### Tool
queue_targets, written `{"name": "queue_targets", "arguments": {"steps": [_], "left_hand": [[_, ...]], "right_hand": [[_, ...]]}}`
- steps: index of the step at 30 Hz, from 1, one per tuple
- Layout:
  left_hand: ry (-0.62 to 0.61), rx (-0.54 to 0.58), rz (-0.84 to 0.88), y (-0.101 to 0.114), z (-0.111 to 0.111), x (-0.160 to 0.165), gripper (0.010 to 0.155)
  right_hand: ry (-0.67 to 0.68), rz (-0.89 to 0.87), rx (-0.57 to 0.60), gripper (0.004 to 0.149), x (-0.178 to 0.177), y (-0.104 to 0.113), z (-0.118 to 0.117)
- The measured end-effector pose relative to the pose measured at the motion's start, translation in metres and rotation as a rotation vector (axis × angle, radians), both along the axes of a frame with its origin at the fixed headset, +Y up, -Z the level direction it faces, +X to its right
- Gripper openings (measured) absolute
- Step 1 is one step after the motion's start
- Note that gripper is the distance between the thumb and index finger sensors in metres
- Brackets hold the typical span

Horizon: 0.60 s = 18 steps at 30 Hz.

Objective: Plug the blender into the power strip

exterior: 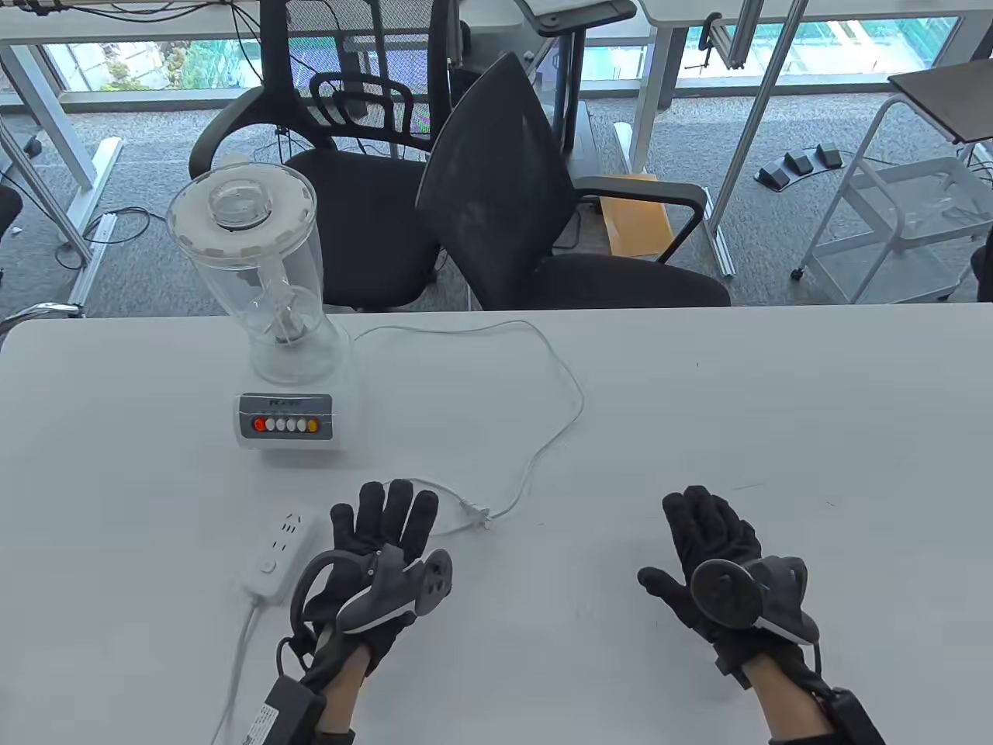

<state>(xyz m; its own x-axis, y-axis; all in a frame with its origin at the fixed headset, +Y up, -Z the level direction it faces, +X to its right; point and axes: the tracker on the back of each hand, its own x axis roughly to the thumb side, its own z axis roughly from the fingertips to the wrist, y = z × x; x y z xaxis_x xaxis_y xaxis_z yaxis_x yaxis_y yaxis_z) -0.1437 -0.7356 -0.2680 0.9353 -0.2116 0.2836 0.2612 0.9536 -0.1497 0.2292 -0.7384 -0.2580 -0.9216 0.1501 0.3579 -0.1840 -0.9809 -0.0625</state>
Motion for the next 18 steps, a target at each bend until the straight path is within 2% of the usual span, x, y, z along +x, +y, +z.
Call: {"name": "queue_targets", "arguments": {"steps": [12, 18], "left_hand": [[0.027, -0.006, -0.001, 0.002, -0.002, -0.008, 0.105], [0.093, 0.006, 0.004, 0.005, -0.008, -0.027, 0.105]], "right_hand": [[0.029, 0.01, -0.025, 0.094, -0.006, -0.004, 0.0], [0.036, 0.022, -0.035, 0.094, -0.008, -0.006, 0.0]]}}
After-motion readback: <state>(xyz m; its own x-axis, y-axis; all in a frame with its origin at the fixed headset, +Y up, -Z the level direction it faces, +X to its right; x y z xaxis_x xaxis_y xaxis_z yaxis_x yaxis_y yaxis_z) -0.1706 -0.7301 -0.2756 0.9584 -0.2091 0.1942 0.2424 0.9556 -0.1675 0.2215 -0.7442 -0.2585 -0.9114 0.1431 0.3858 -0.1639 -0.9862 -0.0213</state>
